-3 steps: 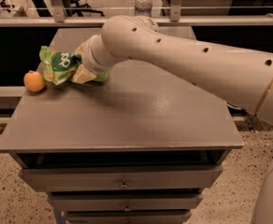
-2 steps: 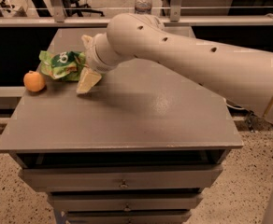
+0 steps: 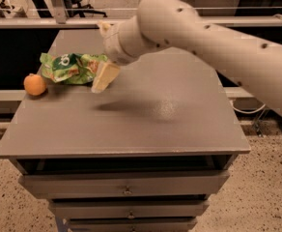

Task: Move green rice chip bag near orange

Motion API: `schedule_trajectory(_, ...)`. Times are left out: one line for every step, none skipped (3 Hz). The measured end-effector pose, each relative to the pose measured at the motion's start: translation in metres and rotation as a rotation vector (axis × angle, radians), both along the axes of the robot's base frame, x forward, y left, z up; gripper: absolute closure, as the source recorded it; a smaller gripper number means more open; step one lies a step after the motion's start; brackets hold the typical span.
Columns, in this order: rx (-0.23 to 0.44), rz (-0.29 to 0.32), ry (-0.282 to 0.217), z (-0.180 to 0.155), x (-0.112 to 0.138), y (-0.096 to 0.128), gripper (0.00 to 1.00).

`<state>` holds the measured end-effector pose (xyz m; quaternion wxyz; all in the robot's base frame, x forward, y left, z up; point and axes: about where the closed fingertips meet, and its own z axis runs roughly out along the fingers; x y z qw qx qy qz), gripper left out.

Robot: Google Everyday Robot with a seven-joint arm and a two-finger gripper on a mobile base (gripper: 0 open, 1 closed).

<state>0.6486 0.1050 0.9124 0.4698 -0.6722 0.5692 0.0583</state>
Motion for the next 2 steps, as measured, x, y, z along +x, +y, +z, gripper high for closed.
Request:
schedule_trajectory(0.082,0.041,0.027,0.028,-0.021,-0.06,0.0)
schedule_trajectory(0.188,0.042,0.02,0.056,-0.045,-0.138,0.0)
